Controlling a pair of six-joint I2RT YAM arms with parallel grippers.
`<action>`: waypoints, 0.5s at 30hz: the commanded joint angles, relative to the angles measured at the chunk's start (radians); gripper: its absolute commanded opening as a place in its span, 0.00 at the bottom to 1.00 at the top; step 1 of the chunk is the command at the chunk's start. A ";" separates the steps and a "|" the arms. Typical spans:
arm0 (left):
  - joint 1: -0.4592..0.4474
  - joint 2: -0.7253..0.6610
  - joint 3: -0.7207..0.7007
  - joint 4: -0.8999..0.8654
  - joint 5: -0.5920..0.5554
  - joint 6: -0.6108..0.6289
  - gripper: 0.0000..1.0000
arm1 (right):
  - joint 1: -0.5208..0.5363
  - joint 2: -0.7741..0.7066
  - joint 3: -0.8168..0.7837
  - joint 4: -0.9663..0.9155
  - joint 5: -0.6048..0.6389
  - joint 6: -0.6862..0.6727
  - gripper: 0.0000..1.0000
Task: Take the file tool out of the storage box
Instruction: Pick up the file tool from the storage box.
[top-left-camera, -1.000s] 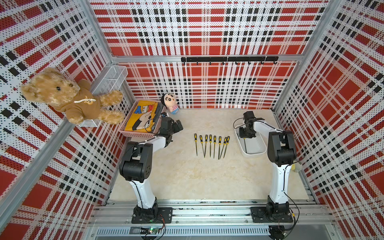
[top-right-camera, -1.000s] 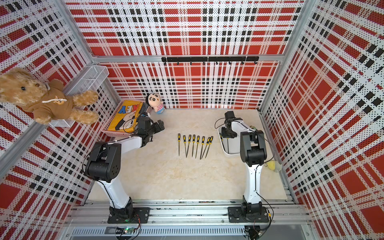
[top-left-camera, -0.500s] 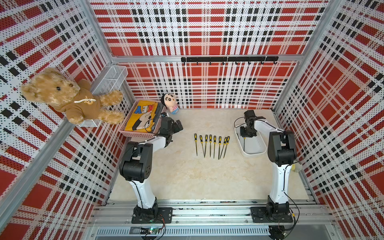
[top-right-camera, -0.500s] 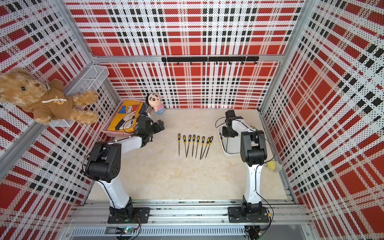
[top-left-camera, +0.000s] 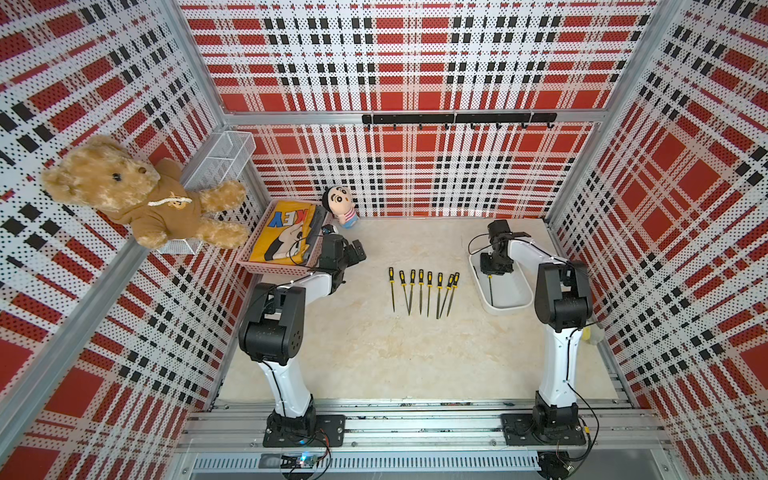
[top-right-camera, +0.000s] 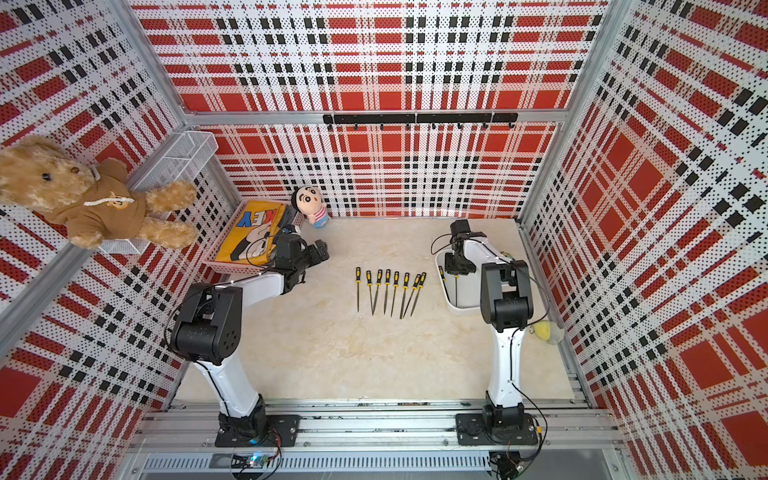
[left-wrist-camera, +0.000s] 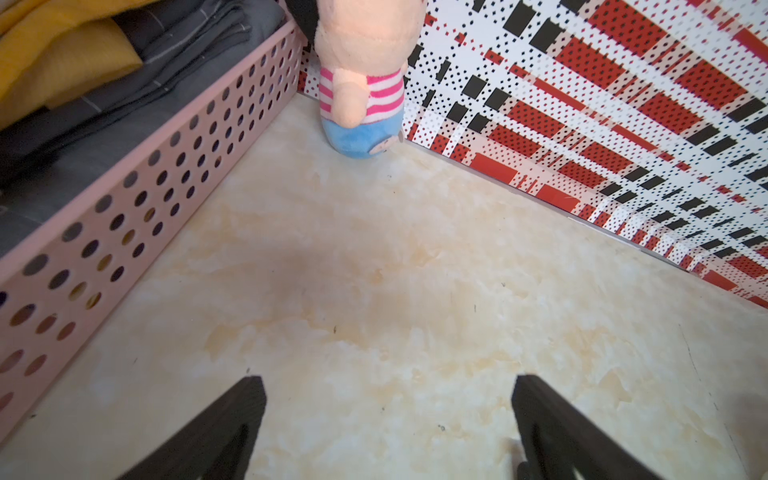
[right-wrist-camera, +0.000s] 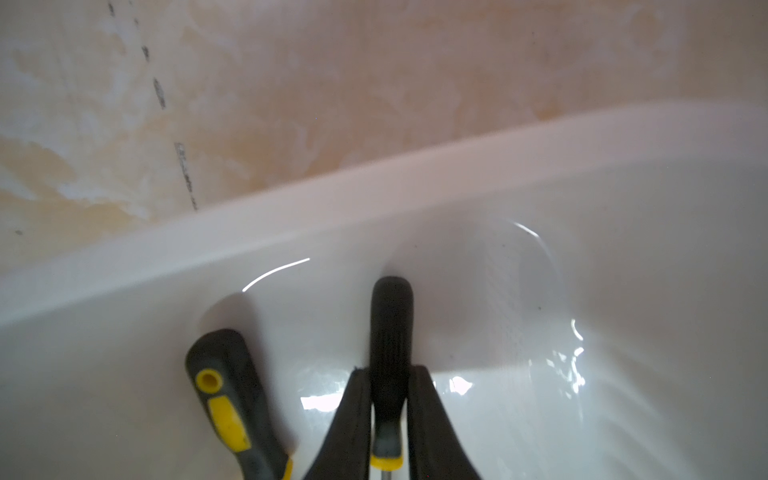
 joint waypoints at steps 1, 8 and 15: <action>-0.003 0.000 -0.001 0.009 -0.004 0.015 1.00 | -0.009 0.020 0.014 -0.014 -0.020 0.011 0.11; 0.004 -0.010 0.011 0.007 0.009 0.010 1.00 | -0.015 -0.110 0.095 -0.013 -0.069 0.033 0.07; 0.007 -0.016 0.025 0.010 0.017 -0.004 0.99 | 0.049 -0.188 0.121 0.040 -0.293 0.065 0.07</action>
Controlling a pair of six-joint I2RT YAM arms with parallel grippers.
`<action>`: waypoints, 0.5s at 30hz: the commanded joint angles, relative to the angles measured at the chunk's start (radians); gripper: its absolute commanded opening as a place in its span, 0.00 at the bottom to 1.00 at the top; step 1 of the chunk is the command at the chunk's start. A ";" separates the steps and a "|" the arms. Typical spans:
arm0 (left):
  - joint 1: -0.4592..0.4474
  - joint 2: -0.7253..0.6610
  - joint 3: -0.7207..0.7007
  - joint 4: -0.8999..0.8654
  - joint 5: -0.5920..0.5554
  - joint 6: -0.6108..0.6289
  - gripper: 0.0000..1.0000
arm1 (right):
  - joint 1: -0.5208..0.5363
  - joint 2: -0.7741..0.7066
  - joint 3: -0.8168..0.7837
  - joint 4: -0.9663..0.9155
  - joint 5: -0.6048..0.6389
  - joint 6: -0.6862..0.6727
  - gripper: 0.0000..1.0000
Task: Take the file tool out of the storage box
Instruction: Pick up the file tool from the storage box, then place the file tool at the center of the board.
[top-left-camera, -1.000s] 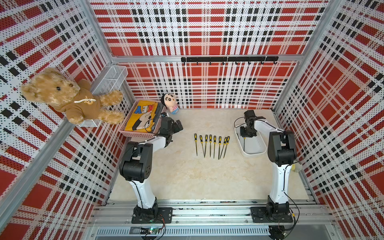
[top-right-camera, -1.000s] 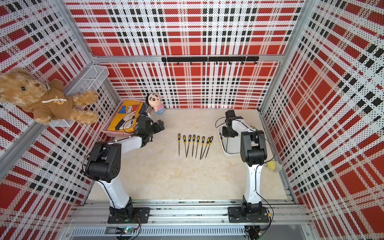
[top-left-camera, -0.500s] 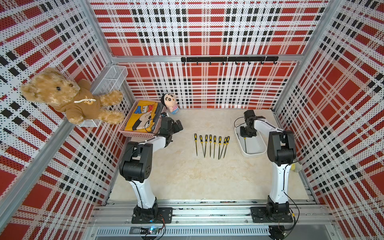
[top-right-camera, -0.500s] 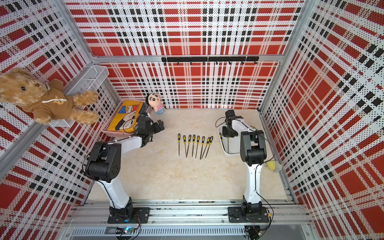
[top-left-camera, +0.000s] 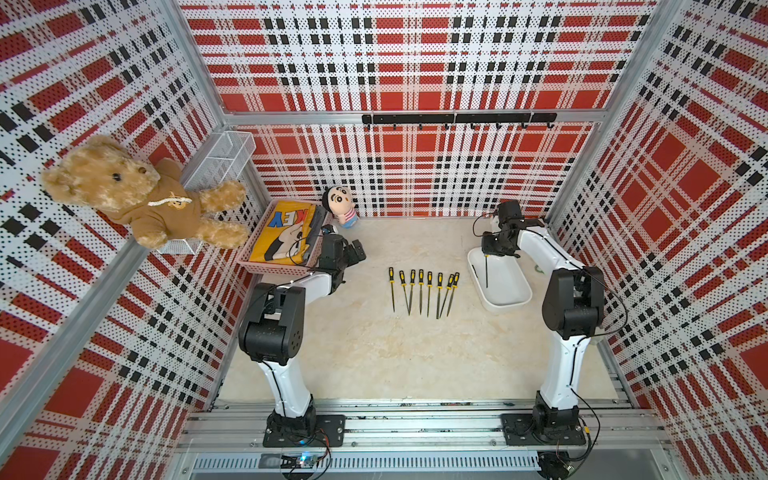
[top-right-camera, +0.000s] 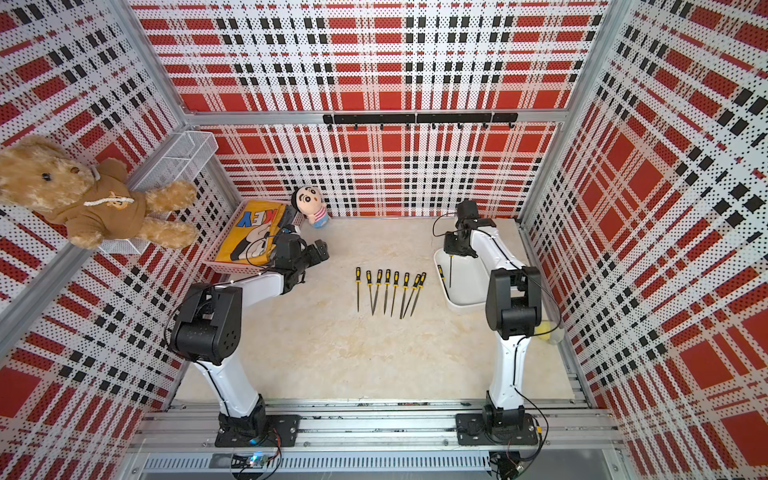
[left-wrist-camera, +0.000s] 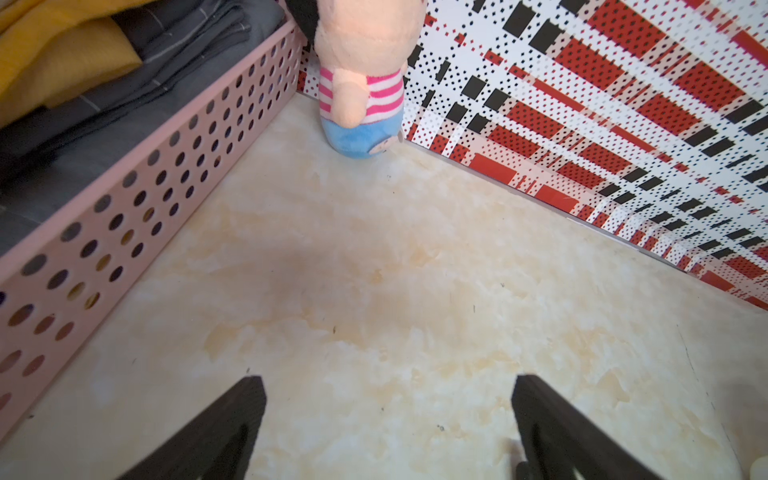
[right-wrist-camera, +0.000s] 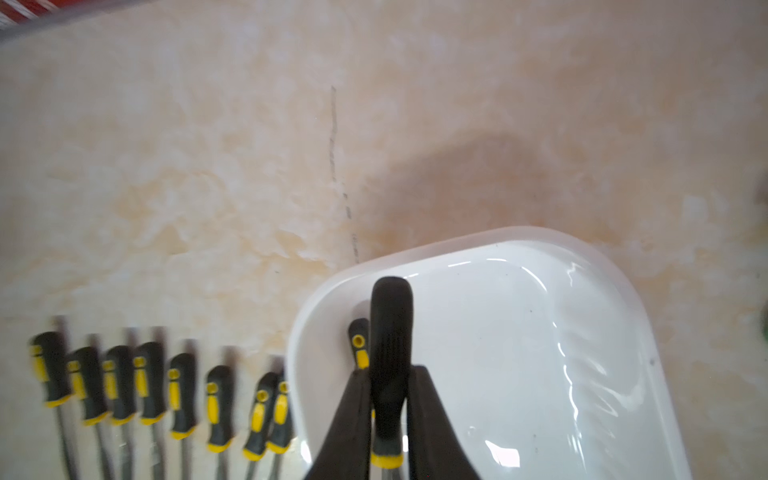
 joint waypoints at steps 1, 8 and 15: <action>0.005 -0.018 0.023 0.010 0.013 -0.001 1.00 | 0.068 -0.059 0.008 0.042 -0.123 0.031 0.07; 0.027 -0.034 0.014 0.001 0.012 -0.001 1.00 | 0.259 -0.025 -0.011 0.220 -0.260 0.194 0.08; 0.057 -0.064 -0.029 0.001 0.005 0.002 1.00 | 0.399 0.116 -0.007 0.514 -0.371 0.427 0.10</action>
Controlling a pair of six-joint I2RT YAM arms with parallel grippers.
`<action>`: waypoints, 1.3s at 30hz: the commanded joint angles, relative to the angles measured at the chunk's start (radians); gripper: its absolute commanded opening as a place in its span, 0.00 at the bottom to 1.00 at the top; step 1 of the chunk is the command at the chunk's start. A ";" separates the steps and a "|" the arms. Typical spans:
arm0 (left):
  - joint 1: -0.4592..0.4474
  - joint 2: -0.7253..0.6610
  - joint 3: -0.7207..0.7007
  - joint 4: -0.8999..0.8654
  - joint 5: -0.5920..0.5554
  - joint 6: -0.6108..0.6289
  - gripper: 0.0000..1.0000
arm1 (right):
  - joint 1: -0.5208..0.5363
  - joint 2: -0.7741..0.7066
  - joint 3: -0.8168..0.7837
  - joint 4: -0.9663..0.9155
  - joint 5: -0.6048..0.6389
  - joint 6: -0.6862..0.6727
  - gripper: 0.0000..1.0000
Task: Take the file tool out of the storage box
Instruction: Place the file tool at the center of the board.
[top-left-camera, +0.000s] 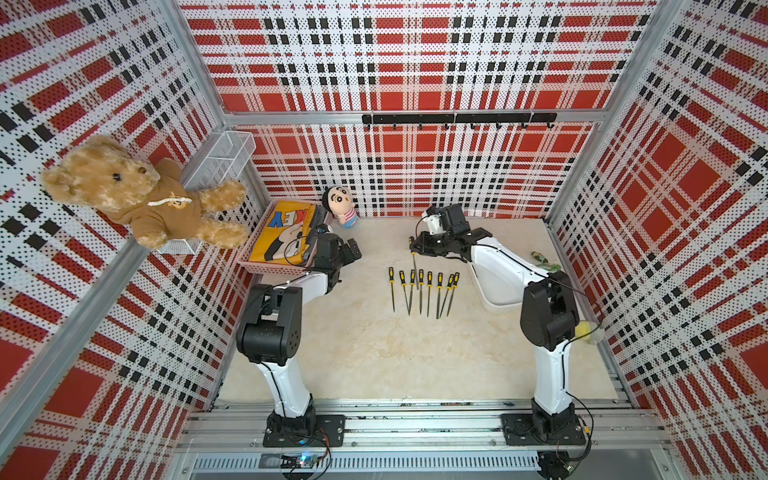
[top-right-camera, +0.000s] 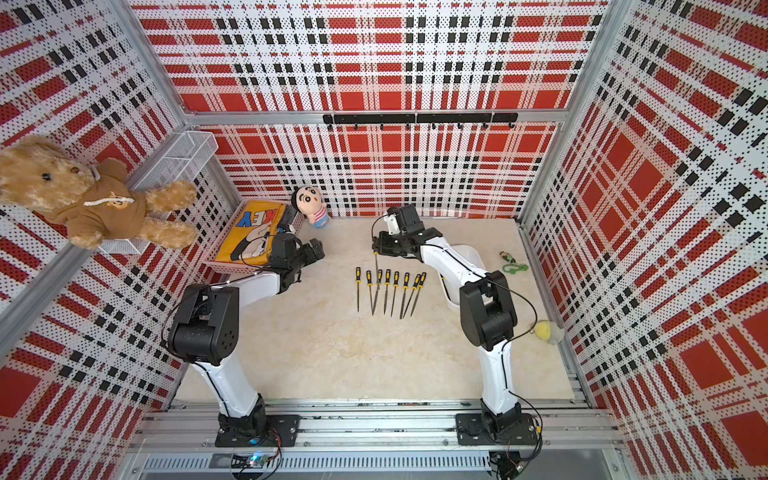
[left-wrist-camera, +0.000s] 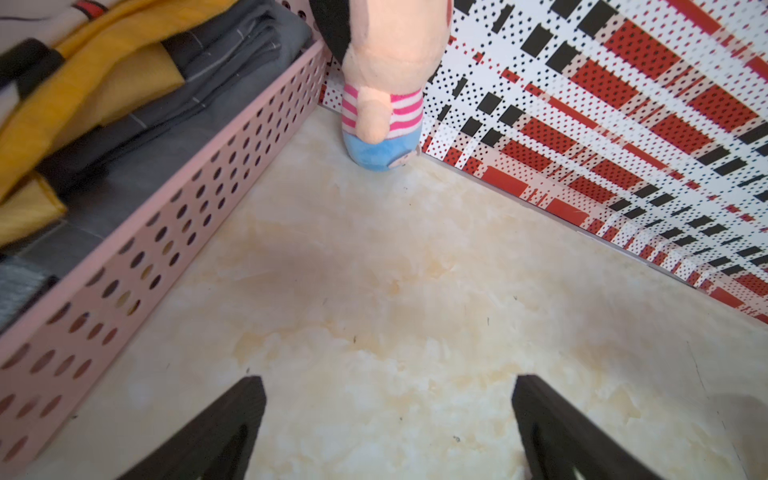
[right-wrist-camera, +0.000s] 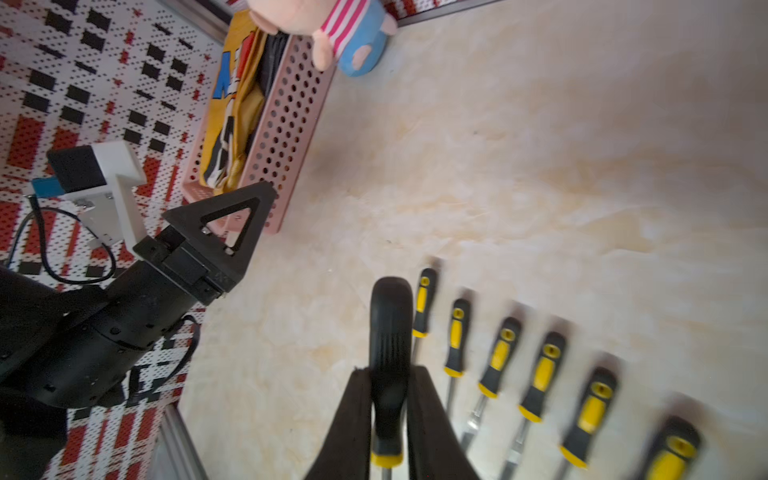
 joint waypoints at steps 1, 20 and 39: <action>0.017 -0.056 -0.034 0.006 -0.001 0.004 1.00 | 0.031 0.111 0.030 0.167 -0.069 0.145 0.10; 0.056 -0.085 -0.122 0.030 -0.002 0.011 1.00 | 0.123 0.395 0.256 0.137 -0.039 0.240 0.15; 0.059 -0.077 -0.129 0.041 0.008 0.001 1.00 | 0.140 0.501 0.423 -0.041 -0.002 0.202 0.36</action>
